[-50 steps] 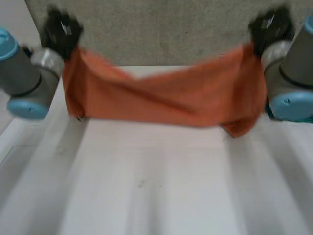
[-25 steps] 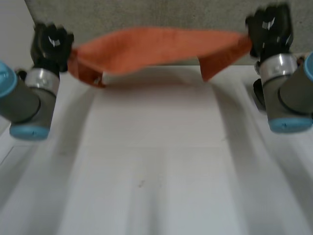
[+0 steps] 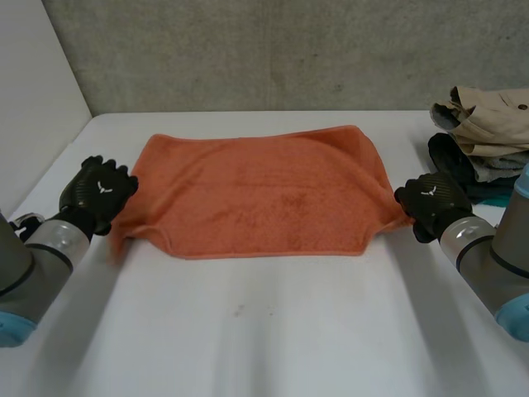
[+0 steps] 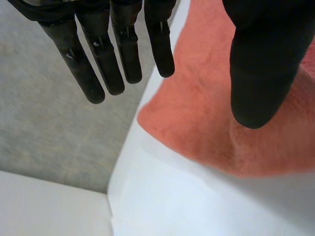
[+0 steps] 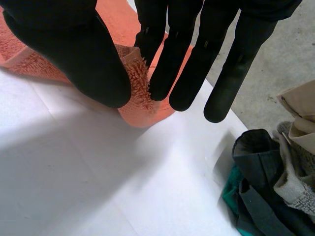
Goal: Fold the laundry.
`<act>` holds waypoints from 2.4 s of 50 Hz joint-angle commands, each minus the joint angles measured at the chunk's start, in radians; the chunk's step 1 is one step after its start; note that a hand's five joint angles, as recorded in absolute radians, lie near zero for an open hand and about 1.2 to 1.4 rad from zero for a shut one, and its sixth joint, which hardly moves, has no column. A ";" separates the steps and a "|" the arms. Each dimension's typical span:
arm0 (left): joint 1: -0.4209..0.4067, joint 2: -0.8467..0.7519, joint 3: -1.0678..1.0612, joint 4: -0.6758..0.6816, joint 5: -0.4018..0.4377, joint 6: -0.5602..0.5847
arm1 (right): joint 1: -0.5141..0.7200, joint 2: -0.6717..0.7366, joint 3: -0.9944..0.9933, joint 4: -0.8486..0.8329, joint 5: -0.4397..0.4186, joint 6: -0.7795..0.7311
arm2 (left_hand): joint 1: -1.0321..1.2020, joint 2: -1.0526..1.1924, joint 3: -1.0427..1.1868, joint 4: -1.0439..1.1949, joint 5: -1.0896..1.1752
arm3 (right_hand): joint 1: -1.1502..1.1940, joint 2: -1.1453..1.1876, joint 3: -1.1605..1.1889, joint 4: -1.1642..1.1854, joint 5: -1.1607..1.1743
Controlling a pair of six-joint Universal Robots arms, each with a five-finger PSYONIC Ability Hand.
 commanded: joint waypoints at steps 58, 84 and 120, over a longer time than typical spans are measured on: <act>0.095 -0.180 0.125 -0.035 -0.094 -0.309 | -0.013 -0.006 0.026 0.011 0.001 -0.008 | 0.860 0.862 0.859 0.873 0.875 | 0.274 0.210 0.203 0.196 0.240; 0.150 0.532 -0.090 -0.456 0.094 -0.184 | -0.192 -0.531 -0.056 0.749 -0.052 -0.459 | 0.861 0.863 0.860 0.873 0.875 | 0.274 0.210 0.203 0.196 0.240; -0.074 -0.155 0.898 0.172 -0.166 -0.530 | 0.013 0.061 -0.712 -0.336 0.173 -0.041 | 0.861 0.863 0.860 0.873 0.875 | 0.274 0.210 0.203 0.196 0.240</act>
